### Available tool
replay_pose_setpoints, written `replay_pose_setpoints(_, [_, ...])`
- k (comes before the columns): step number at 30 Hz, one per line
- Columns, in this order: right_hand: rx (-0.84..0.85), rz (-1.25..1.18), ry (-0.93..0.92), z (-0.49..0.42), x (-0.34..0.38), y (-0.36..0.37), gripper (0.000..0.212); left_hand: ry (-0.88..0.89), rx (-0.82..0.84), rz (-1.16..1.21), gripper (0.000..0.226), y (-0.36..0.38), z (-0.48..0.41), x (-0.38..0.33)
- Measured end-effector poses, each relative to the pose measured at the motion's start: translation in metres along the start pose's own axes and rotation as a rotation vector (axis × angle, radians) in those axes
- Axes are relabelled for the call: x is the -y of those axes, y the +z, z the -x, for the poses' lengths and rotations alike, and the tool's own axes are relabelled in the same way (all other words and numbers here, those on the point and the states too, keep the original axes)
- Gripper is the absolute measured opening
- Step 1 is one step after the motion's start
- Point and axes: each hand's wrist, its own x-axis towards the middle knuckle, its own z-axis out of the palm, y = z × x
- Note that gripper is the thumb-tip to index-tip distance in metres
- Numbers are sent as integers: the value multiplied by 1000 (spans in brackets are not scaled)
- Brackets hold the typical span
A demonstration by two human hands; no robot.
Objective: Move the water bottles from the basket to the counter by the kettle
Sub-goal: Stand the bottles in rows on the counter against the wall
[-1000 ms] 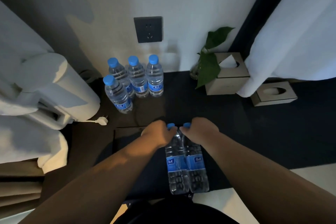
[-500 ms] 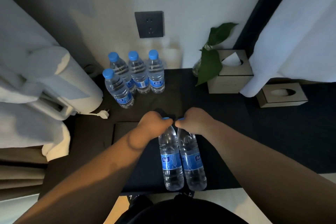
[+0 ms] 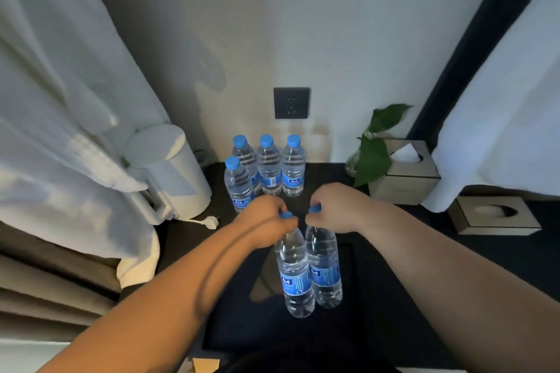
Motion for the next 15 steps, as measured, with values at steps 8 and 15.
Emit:
replay_pose_setpoints(8, [-185, 24, -65, -2, 25, -41, 26, 148, -214, -220, 30, -47, 2, -10])
replay_pose_setpoints(15, [-309, 124, -21, -26, 41, -43, 25, 100, -311, -432, 36, -65, -21, -14])
